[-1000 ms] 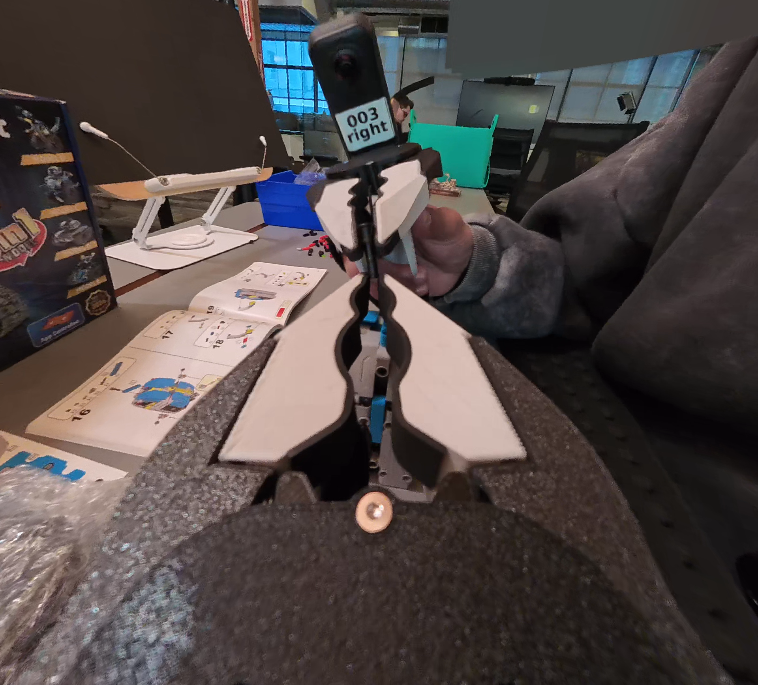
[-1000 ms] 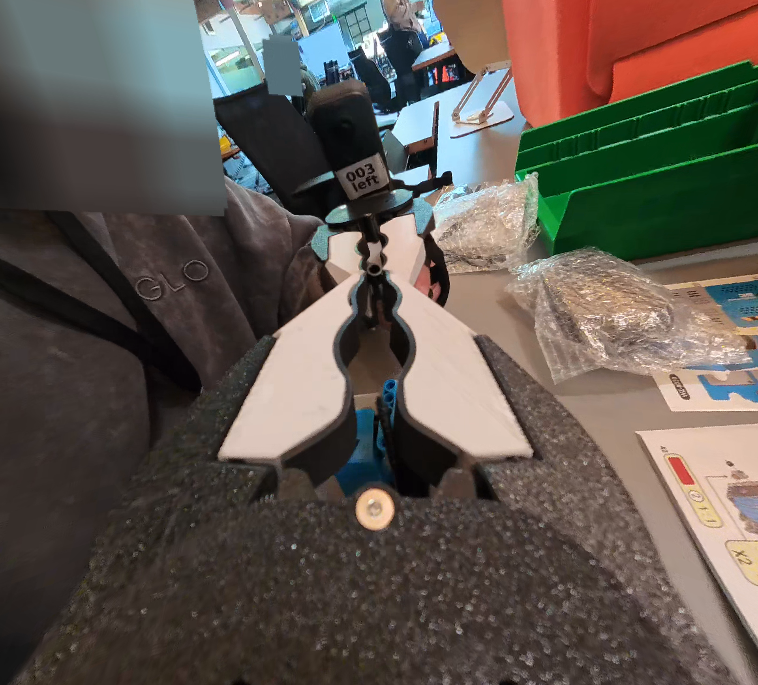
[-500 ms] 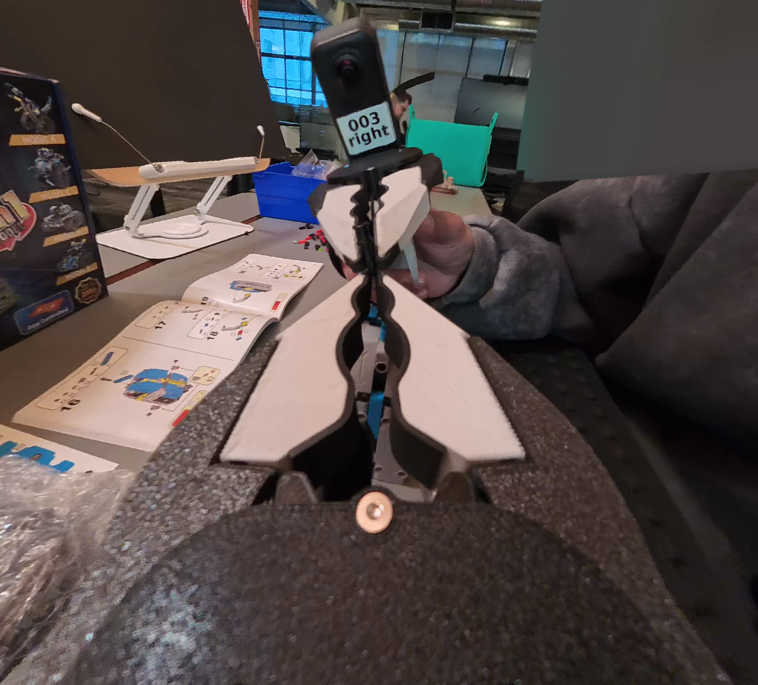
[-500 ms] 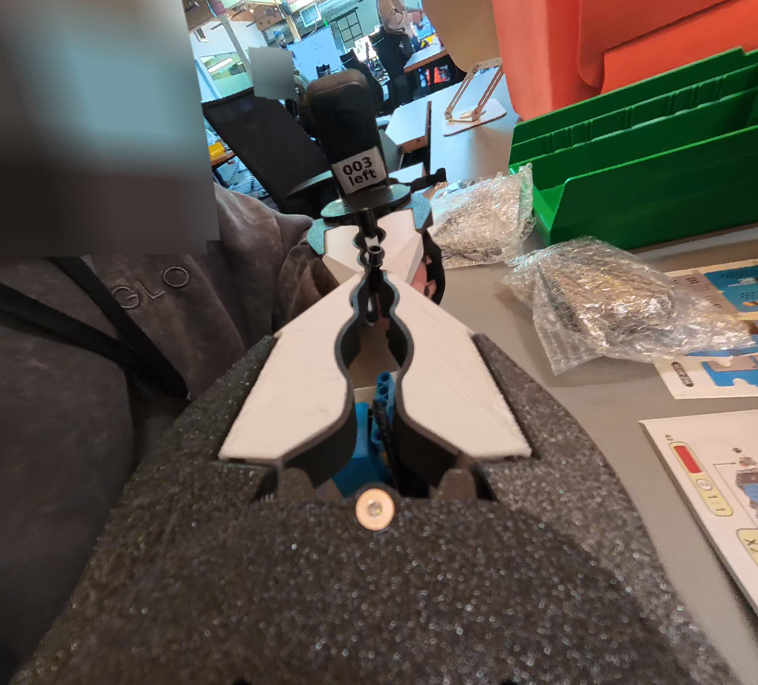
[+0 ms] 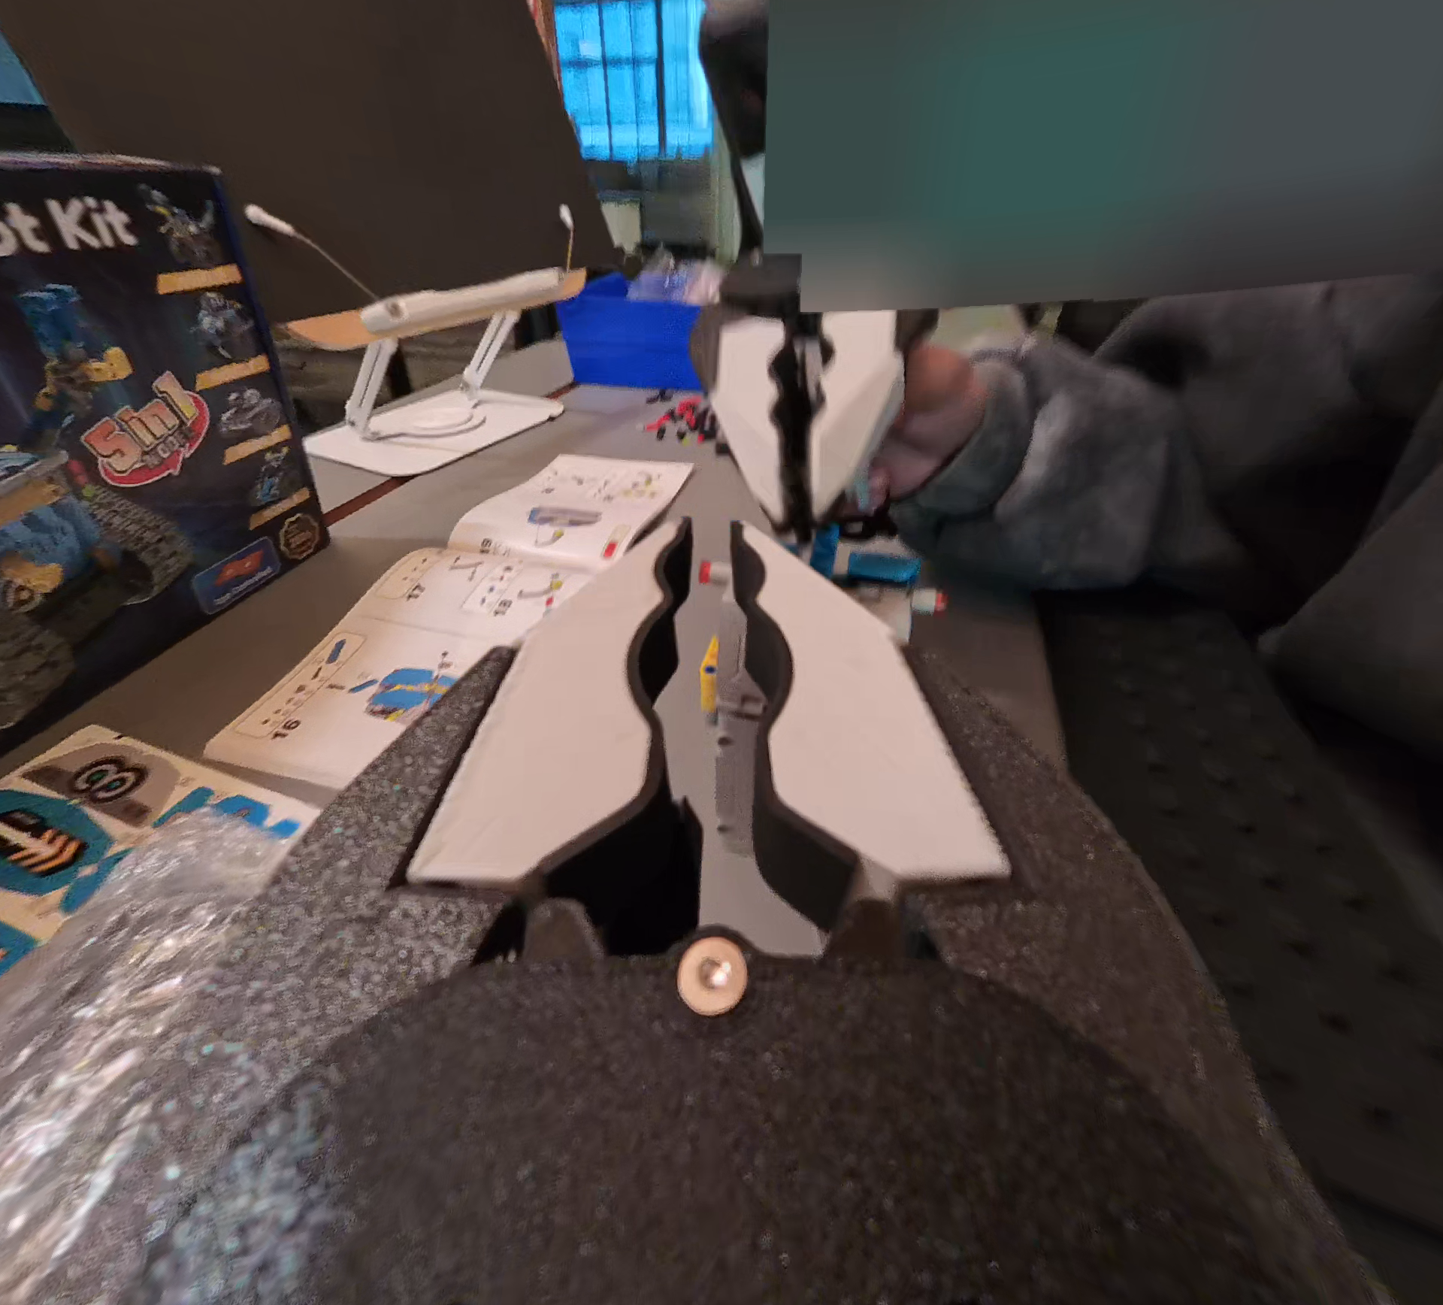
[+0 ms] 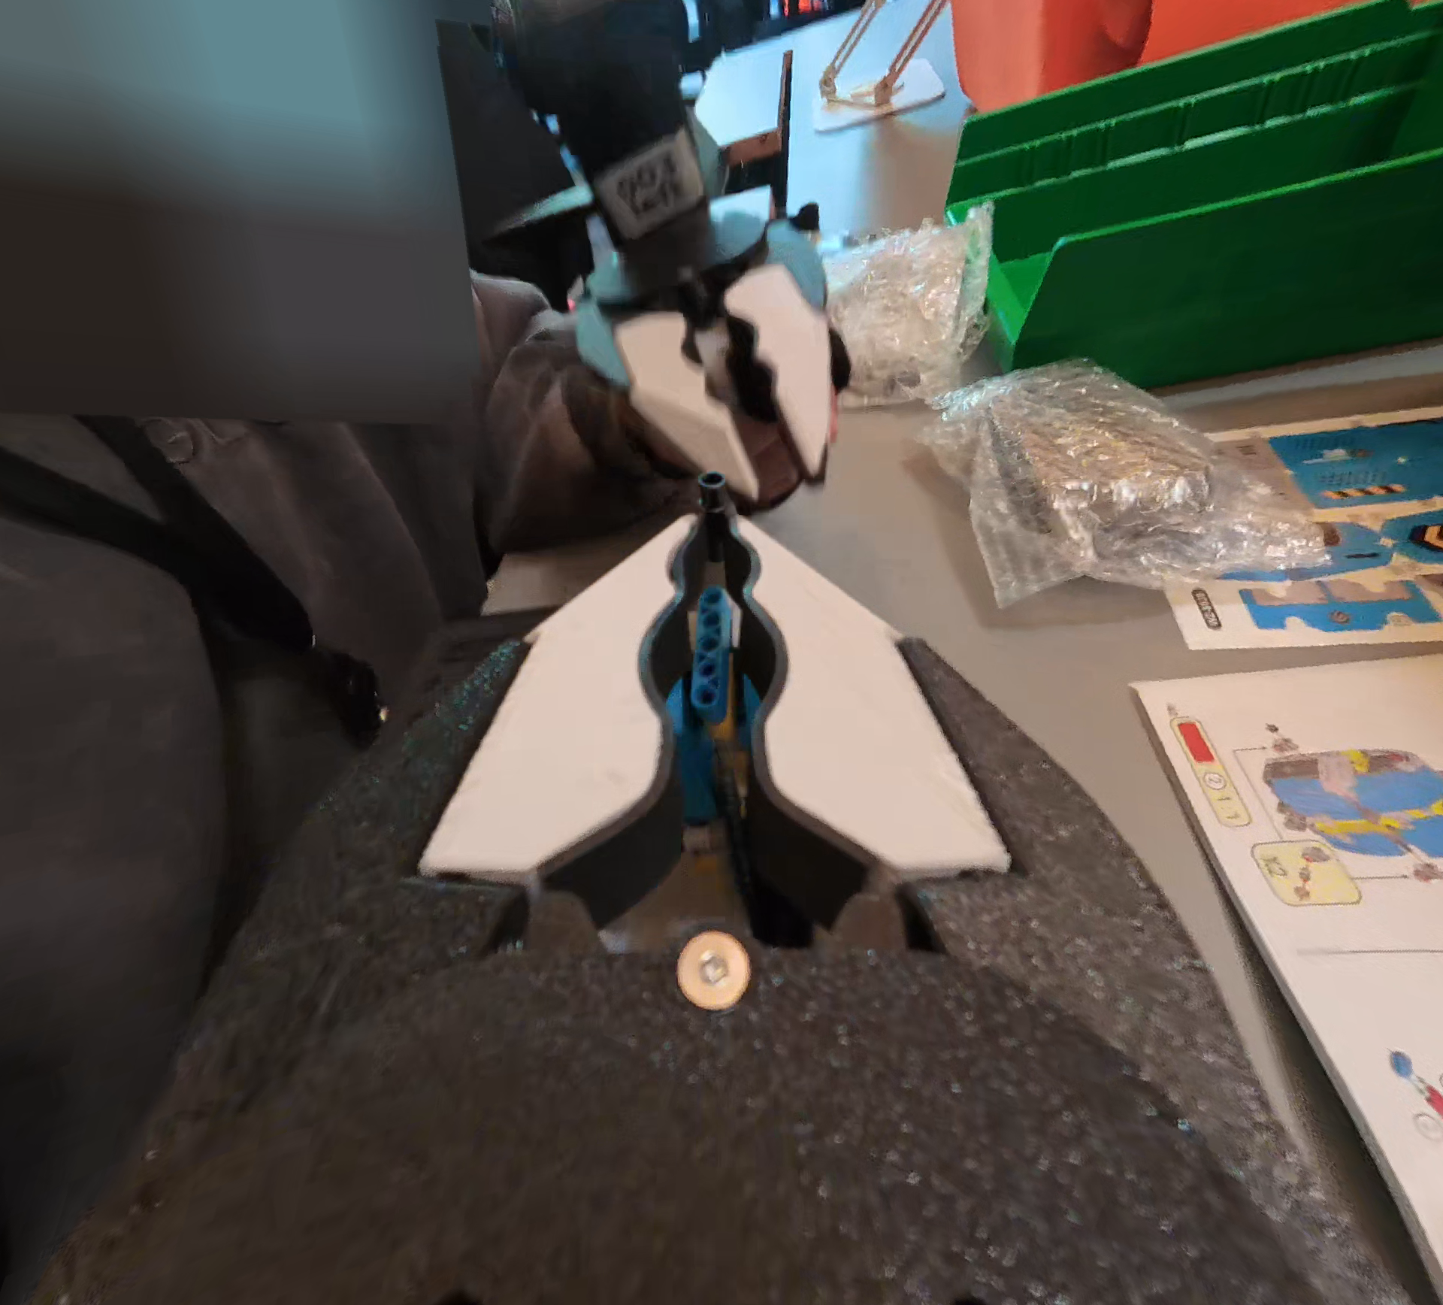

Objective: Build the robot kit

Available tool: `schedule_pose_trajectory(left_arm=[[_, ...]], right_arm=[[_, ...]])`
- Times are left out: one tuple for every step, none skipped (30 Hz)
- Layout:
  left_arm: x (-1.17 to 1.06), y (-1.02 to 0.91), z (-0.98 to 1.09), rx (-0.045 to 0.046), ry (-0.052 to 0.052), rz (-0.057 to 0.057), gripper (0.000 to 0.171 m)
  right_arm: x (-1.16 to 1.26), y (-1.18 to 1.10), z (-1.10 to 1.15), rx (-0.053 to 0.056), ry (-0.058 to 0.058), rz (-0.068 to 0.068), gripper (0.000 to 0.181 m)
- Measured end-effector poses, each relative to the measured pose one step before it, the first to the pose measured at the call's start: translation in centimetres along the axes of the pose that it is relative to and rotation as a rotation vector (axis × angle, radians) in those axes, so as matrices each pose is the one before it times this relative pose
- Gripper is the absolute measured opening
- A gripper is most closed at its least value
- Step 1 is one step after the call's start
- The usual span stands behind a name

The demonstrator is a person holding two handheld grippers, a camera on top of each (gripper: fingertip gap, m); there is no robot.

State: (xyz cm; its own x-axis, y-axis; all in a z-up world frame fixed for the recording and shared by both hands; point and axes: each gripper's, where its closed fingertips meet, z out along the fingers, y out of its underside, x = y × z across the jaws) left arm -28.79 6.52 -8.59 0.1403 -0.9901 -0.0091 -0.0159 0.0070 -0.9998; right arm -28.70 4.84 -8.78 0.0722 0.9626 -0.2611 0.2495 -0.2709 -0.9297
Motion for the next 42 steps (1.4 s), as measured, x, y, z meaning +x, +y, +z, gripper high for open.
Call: schedule_pose_trajectory(left_arm=[[-0.119,-0.818,-0.354,0.04750,0.0183,-0.0425,0.008],[0.190,-0.704,-0.234,0.04315,0.0298,-0.0362,0.006],[0.317,-0.354,-0.048,0.02404,0.0306,-0.0288,0.005],[0.376,-0.099,0.114,0.00974,0.0269,-0.0201,0.006],[0.419,-0.003,0.181,0.00466,0.0256,-0.0130,0.006],[0.287,0.057,0.201,0.00182,0.0159,-0.0101,0.006],[0.151,0.125,0.198,-0.00138,0.0082,-0.0070,0.006],[0.039,0.266,0.204,-0.01021,0.0027,-0.0043,0.006],[-0.032,0.361,0.187,-0.01467,0.0010,-0.0042,0.007],[0.085,0.311,0.154,-0.00923,0.0088,-0.0074,0.006],[0.171,0.245,0.134,-0.00507,0.0136,-0.0104,0.005],[0.160,0.253,0.150,-0.00781,0.0109,-0.0071,0.002],[0.191,0.140,0.110,-0.00364,0.0108,-0.0001,0.000],[0.112,0.054,0.054,-0.00120,0.0049,0.0040,0.000],[0.016,0.020,0.030,-0.00208,-0.0003,0.0040,0.000],[0.018,0.001,0.003,-0.00129,0.0017,0.0025,0.000],[0.088,0.014,0.000,-0.00043,0.0049,0.0042,0.000],[0.094,0.037,0.022,-0.00153,0.0010,0.0111,0.000],[0.059,0.018,0.046,-0.00422,-0.0057,0.0176,0.000],[0.009,0.014,0.025,-0.00527,-0.0073,0.0176,0.000],[-0.034,0.005,-0.012,-0.00356,-0.0066,0.0136,0.000],[0.020,0.001,-0.020,-0.00097,-0.0013,0.0092,0.000],[0.059,-0.008,0.002,0.00148,0.0025,0.0022,0.000],[-0.005,-0.018,-0.005,0.00253,0.0000,-0.0021,0.000],[-0.037,0.013,0.002,0.00047,-0.0023,0.0005,0.000],[-0.037,0.008,-0.002,-0.00048,-0.0021,0.0040,0.000],[0.033,0.022,-0.014,-0.00076,0.0019,0.0032,0.000],[0.095,0.031,0.005,-0.00212,0.0061,-0.0016,0.000],[-0.003,0.037,0.029,-0.00264,0.0008,-0.0042,0.000],[-0.098,0.024,0.043,-0.00231,-0.0056,-0.0004,0.000],[-0.067,0.014,0.012,-0.00292,-0.0040,0.0044,0.000],[-0.016,0.019,-0.013,-0.00247,-0.0025,0.0060,0.000],[-0.016,0.016,-0.045,-0.00107,-0.0020,0.0057,0.000],[-0.018,0.025,-0.037,-0.00111,-0.0014,0.0027,0.000],[0.011,0.012,-0.006,0.00014,-0.0038,0.0022,0.000],[0.041,0.011,0.014,0.00271,-0.0062,0.0056,0.000],[0.035,0.020,-0.017,0.00125,-0.0048,0.0095,0.000],[0.009,0.014,-0.060,-0.00226,-0.0027,0.0123,0.000],[-0.021,0.018,-0.087,-0.00287,-0.0023,0.0089,0.000],[-0.028,0.014,-0.056,0.00087,-0.0007,-0.0015,0.000],[-0.005,-0.003,-0.008,0.00555,0.0023,-0.0090,0.000],[0.006,-0.013,0.016,0.00629,0.0032,-0.0089,0.000]], right_arm=[[-0.033,0.708,0.040,-0.0277,0.0028,-0.0078,0.003],[-0.099,0.293,0.018,-0.0008,-0.0039,-0.0034,0.003],[-0.145,-0.145,-0.008,0.0222,-0.0100,0.0010,0.002],[-0.053,-0.038,0.022,0.0049,-0.0050,0.0002,0.002],[0.012,0.112,0.078,-0.0099,0.0001,-0.0037,0.003],[-0.077,0.105,0.112,-0.0085,-0.0052,-0.0010,0.003],[-0.013,0.045,0.102,-0.0019,0.0028,-0.0033,0.003],[0.064,0.126,0.109,-0.0078,0.0093,-0.0086,0.003],[0.077,0.212,0.096,-0.0169,0.0088,-0.0056,0.003],[0.095,0.082,0.085,-0.0078,0.0116,-0.0087,0.003],[-0.055,-0.001,0.081,-0.0011,0.0026,-0.0081,0.003],[-0.083,0.021,0.063,-0.0036,-0.0010,-0.0041,0.001],[0.010,0.015,0.003,-0.0040,0.0052,-0.0069,0.002],[-0.094,0.025,-0.025,-0.0030,-0.0019,-0.0068,0.003],[-0.001,0.039,-0.051,-0.0041,0.0023,-0.0073,0.003],[0.009,0.008,-0.011,-0.0014,0.0033,-0.0096,0.003],[-0.048,0.009,0.049,0.0004,0.0016,-0.0142,0.003],[-0.071,0.001,0.070,0.0008,0.0005,-0.0190,0.003],[-0.002,0.011,0.072,-0.0001,0.0068,-0.0221,0.003],[0.027,-0.003,0.028,-0.0022,0.0118,-0.0241,0.004],[0.076,0.003,-0.016,-0.0049,0.0165,-0.0206,0.003],[0.047,-0.003,-0.005,-0.0066,0.0141,-0.0158,0.003],[-0.056,0.005,-0.013,-0.0096,0.0042,-0.0096,0.003],[0.052,-0.004,-0.016,-0.0099,0.0124,-0.0173,0.003],[0.086,0.001,0.008,-0.0051,0.0149,-0.0207,0.004],[0.129,0.024,0.041,-0.0079,0.0152,-0.0153,0.003],[0.083,-0.028,0.118,-0.0006,0.0159,-0.0121,0.003],[-0.263,-0.008,0.142,0.0008,-0.0095,-0.0010,0.004],[-0.068,0.015,-0.022,-0.0089,-0.0085,0.0192,0.004],[0.099,0.091,-0.127,-0.0130,-0.0025,0.0138,0.004],[0.019,0.014,-0.065,-0.0017,0.0005,-0.0081,0.002],[0.006,-0.007,0.044,0.0035,0.0067,-0.0148,0.004],[0.007,-0.014,0.062,0.0054,0.0055,-0.0076,0.004],[-0.002,0.018,-0.001,0.0046,-0.0034,0.0041,0.004],[-0.010,-0.002,0.006,0.0054,-0.0098,0.0141,0.004],[-0.027,0.005,-0.010,0.0050,-0.0112,0.0125,0.004],[-0.018,0.008,0.008,0.0047,-0.0066,0.0045,0.004],[-0.005,-0.002,0.019,0.0043,-0.0003,-0.0023,0.004],[0.017,-0.006,0.021,0.0008,0.0044,-0.0052,0.005],[0.010,-0.008,0.022,0.0009,0.0044,-0.0043,0.004],[0.001,0.005,-0.005,0.0026,-0.0012,0.0022,0.004],[0.008,-0.002,-0.024,0.0029,-0.0055,0.0115,0.005]])
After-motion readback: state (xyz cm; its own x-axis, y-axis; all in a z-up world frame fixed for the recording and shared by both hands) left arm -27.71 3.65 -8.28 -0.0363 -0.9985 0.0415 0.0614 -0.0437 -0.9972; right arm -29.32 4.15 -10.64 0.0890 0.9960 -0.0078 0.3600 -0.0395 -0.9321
